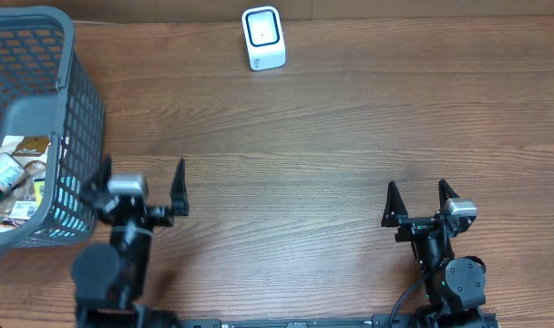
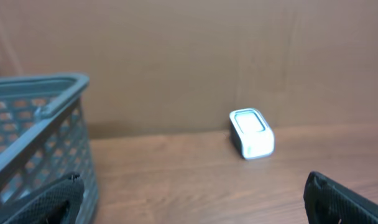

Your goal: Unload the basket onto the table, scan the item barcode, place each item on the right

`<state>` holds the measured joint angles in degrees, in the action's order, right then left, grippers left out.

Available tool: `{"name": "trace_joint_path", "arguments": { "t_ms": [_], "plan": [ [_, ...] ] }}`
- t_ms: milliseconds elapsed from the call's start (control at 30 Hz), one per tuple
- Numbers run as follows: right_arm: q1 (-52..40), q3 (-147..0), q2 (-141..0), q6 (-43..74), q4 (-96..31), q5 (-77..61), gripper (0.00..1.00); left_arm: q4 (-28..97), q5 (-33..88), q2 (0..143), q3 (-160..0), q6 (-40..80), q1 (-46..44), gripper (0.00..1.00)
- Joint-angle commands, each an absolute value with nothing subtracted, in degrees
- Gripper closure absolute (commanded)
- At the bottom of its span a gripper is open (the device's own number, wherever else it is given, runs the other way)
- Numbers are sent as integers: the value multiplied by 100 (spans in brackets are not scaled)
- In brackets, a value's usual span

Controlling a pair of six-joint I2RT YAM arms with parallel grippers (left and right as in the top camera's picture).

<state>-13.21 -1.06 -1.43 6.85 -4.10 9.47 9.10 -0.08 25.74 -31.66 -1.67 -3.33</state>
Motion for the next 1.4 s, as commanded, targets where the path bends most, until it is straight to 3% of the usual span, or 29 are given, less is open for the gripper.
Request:
{"name": "trace_joint_path", "arguments": {
  "t_ms": [0,300,467,733,900,1100,1367],
  "plan": [
    [-1319,-47,-141,709,-377,1028,0,1356,567,3562,-4532,-86,-301,0],
    [-1319,-47,-141,711,-375,1028,0,4462,661,6549,-8991,-132,-281,0],
    [-1319,-47,-141,709,-377,1028,0,5391,1017,7752,-10768,-128,-268,0],
    [-1319,-47,-141,709,-377,1028,0,5682,825,8359,-10971,-132,-228,0],
    [-1319,-47,-141,709,-375,1028,0,5907,-727,8431,-10973,1345,169,0],
    [-1319,-47,-141,711,-377,1028,0,6259,-1559,8309,-11010,2388,1253,0],
    [-1319,-47,-141,711,-375,1028,0,6637,-1568,8471,-10982,2965,2777,1]
  ]
}}
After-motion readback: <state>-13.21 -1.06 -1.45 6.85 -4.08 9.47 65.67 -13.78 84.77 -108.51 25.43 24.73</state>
